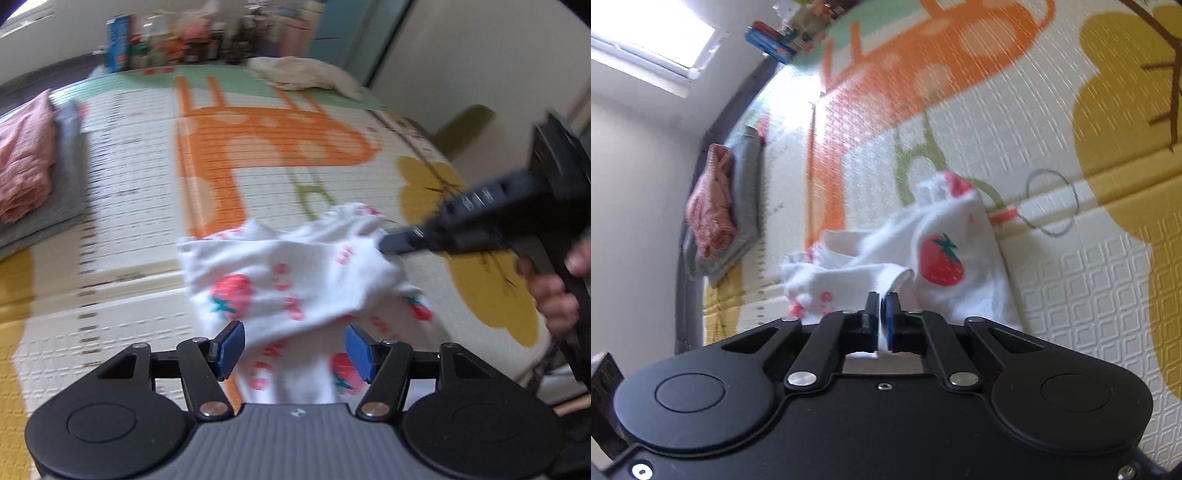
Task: Fold clothes
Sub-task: 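Grasp the other shirt side with the right gripper and fold it across the body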
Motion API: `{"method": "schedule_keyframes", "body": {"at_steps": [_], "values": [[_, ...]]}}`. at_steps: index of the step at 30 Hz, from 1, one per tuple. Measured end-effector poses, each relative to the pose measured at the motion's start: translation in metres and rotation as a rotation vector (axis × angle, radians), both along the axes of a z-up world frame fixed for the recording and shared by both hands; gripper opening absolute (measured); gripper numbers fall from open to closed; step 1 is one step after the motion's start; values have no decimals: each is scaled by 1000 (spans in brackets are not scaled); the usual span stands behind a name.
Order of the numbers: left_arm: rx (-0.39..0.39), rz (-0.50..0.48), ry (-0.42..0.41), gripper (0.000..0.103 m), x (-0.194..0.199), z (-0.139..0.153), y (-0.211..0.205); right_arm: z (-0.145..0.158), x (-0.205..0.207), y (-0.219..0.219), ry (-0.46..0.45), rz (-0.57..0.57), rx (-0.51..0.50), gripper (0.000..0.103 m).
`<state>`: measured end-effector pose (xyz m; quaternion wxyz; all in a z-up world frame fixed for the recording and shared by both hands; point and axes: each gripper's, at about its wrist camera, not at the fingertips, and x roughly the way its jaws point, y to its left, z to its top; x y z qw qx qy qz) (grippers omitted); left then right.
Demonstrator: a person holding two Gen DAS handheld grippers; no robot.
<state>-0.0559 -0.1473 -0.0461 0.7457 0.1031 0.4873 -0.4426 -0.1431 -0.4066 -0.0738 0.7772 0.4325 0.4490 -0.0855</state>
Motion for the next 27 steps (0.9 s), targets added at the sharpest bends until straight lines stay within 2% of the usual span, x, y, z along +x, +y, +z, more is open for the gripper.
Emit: {"method": "schedule_keyframes", "body": {"at_steps": [3,10,15,22,27], "values": [[-25,-47,29,64,-8,-1,-7,17,4,3,-33,24,-31,1],[-38,-79,60,64,-23,-12,-24,49,10,7,-75,45,-86,0],[-73,-25,84,64,-14,-24,-32,60,8,5,-73,42,-106,0],[-34,102,97,64,2,-42,-33,69,1,-1,-60,20,-132,0],[-17,150,108,64,12,-46,-26,58,-3,-10,-12,-9,-139,0]]}}
